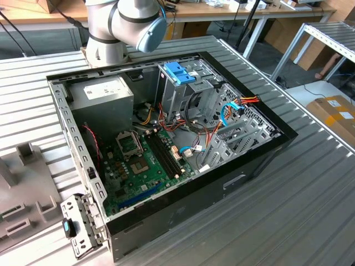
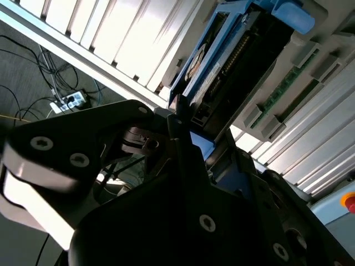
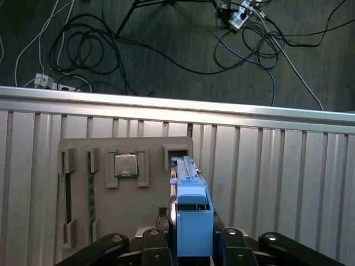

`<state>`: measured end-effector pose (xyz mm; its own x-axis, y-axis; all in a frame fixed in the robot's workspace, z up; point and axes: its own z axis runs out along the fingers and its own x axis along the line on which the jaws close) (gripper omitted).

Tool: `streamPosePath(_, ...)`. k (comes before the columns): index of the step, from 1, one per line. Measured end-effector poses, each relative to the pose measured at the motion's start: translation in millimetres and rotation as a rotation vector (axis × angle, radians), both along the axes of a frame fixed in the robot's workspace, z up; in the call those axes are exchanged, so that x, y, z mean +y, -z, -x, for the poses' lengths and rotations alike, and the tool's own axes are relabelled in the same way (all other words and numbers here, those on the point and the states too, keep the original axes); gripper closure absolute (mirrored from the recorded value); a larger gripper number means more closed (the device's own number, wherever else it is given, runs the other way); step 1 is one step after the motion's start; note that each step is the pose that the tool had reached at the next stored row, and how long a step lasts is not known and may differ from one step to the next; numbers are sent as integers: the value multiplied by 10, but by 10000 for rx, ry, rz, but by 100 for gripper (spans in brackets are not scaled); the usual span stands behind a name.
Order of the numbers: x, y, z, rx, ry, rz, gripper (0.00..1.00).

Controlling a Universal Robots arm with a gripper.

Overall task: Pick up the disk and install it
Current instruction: 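Pick up the disk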

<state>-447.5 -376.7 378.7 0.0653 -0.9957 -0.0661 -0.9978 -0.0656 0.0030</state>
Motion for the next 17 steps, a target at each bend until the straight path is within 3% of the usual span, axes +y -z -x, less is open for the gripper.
streamPosePath(10,0,-221,-3,-1,0,0,63)
streamPosePath(12,0,-314,-4,-2,0,-1,63)
streamPosePath(17,0,-643,-5,-1,0,0,63)
